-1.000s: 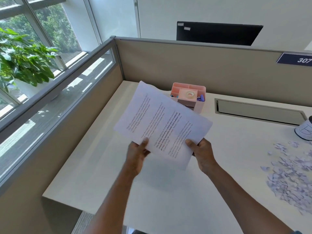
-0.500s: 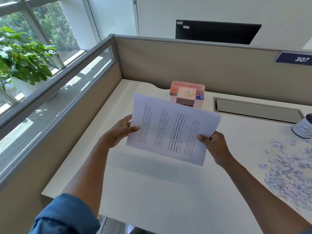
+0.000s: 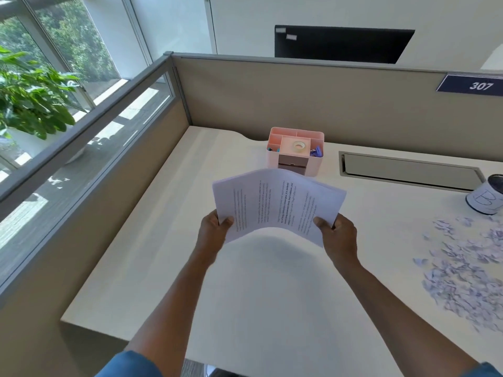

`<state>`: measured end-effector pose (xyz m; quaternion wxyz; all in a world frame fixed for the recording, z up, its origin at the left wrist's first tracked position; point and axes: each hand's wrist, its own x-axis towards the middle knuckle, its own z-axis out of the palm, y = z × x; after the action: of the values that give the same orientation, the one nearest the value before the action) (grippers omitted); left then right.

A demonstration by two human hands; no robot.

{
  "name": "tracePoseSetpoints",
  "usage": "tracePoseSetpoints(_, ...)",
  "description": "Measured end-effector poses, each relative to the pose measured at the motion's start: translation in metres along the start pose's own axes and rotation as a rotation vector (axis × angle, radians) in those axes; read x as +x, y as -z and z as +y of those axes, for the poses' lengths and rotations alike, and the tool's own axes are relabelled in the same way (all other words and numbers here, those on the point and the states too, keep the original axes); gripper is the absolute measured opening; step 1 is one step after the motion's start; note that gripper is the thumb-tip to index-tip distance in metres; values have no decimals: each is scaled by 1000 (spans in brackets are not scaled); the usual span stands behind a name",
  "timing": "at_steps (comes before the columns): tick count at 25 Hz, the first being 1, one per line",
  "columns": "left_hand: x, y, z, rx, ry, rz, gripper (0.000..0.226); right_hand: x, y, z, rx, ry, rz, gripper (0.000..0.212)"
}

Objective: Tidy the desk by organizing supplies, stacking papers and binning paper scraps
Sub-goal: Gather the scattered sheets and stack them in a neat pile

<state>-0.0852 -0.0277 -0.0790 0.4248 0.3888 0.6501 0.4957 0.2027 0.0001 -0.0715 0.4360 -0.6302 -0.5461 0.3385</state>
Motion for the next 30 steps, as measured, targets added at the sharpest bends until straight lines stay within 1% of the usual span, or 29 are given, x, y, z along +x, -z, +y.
tracePoseSetpoints(4,-20,-19,-23,-18,15,105,31,-14,-15,11,-21,-21,66,11)
tracePoseSetpoints(7,-30,-24,-32,-26,35,129,32,-24,-24,23,-21,-38,57,13)
tracePoseSetpoints(10,-36,-28,-36,18,39,130,32,-33,-29,34,-80,-36,35,17)
tracePoseSetpoints(13,-38,-29,-38,59,39,177,26,-37,-30,37,-115,-3,30,20)
tracePoseSetpoints(17,-40,-29,-40,65,48,168,24,-36,-29,38,-129,20,21,20)
tracePoseSetpoints(21,-42,-32,-45,85,78,162,26,-43,-30,46,-160,20,-22,18)
tracePoseSetpoints(26,-42,-31,-51,68,93,170,21,-47,-29,49,-140,39,-7,14)
tracePoseSetpoints(30,-42,-32,-53,77,114,165,24,-48,-31,52,-154,38,-15,13)
